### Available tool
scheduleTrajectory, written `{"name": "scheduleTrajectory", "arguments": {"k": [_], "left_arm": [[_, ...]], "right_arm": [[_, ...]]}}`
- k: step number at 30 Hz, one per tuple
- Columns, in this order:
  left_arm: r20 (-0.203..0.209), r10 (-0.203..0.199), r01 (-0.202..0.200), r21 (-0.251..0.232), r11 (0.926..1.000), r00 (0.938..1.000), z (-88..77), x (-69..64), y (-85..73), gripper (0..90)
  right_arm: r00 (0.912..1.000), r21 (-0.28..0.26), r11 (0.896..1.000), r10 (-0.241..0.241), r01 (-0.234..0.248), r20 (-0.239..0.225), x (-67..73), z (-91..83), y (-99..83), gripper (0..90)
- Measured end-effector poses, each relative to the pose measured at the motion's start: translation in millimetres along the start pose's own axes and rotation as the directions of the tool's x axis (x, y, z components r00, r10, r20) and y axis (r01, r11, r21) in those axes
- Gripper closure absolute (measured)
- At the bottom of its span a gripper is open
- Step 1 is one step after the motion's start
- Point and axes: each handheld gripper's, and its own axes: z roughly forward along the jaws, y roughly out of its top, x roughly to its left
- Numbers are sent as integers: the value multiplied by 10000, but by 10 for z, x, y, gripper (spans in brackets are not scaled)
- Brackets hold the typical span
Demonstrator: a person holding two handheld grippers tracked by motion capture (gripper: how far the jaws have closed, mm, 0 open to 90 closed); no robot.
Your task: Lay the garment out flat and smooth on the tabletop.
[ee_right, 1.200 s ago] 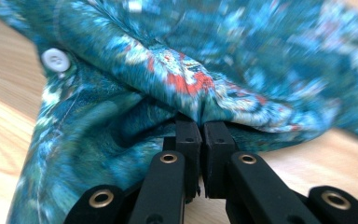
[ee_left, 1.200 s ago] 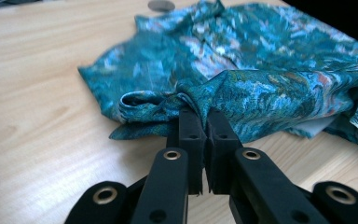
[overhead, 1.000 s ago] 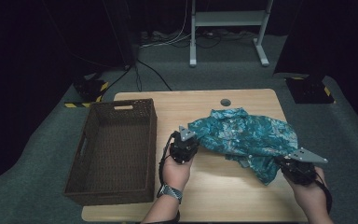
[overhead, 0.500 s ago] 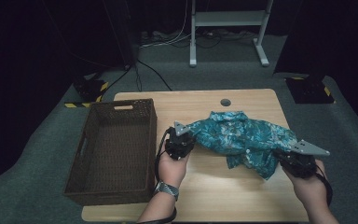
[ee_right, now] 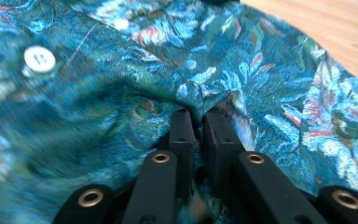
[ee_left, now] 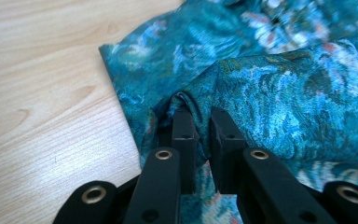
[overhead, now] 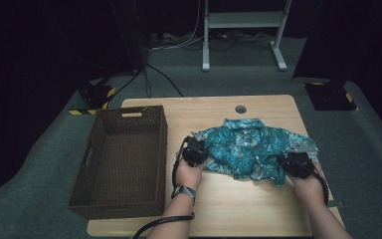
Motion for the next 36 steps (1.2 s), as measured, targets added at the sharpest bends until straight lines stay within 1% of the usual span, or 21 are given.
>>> {"name": "scheduleTrajectory", "arguments": {"k": [2,4,6,8,10,11,12,16,17,19,22,24,27,28,31,32,35,36], "left_arm": [[-23,43,-42,169,9998,10000,59,10,-17,804],[22,-74,73,190,9998,10000,73,15,-42,754],[33,-134,134,40,9999,9999,29,6,-70,678],[47,-118,118,-35,9999,9999,-43,-7,-93,624],[47,44,-44,-129,9999,10000,-123,-31,-131,576],[37,95,-95,-160,9998,9999,-163,-40,-160,569],[60,62,-61,-199,9998,10000,-197,-45,-197,559],[209,140,-139,-66,9999,9997,-281,-68,-380,544],[245,115,-114,-42,9999,9996,-294,-71,-424,538],[412,-55,59,-98,9999,9991,-333,-61,-512,528],[411,-7,2,117,9999,9992,-303,-50,-569,515],[516,-83,70,258,9996,9986,-250,-34,-590,516],[628,7,-35,442,9990,9980,-169,-58,-603,510],[633,43,-70,428,9991,9980,-149,-69,-604,507],[674,88,-111,347,9993,9977,-117,-96,-583,522],[742,116,-140,330,9994,9972,-112,-108,-581,563],[688,283,-304,307,9991,9972,-120,-149,-598,694],[721,269,-294,332,9990,9970,-126,-156,-602,749]], "right_arm": [[9999,51,10000,54,-54,86,-21,46,-2,802],[9998,84,9998,191,-192,56,-45,61,-4,778],[9996,-29,9996,272,-272,27,-48,19,-8,742],[9998,-271,9994,210,-209,45,-39,-76,-21,715],[9998,-447,9988,189,-184,97,-33,-160,-39,699],[9996,-519,9983,264,-259,95,-31,-209,-56,694],[9996,-620,9977,271,-265,95,-33,-254,-79,690],[9993,-721,9967,368,-361,84,-14,-402,-208,680],[9990,-733,9964,432,-425,82,-7,-431,-244,677],[9991,-749,9964,410,-402,94,1,-483,-317,671],[9992,-673,9971,364,-351,182,4,-525,-419,671],[9985,-537,9977,441,-423,332,-17,-522,-480,666],[9974,-436,9976,557,-537,457,-59,-515,-539,647],[9971,-404,9978,549,-527,531,-75,-509,-558,641],[9952,-257,9971,734,-719,649,-124,-461,-605,604],[9946,-207,9966,804,-792,658,-138,-437,-618,600],[9934,-141,9952,972,-965,616,-162,-364,-637,573],[9929,-200,9946,1025,-1014,609,-165,-351,-631,565]]}}
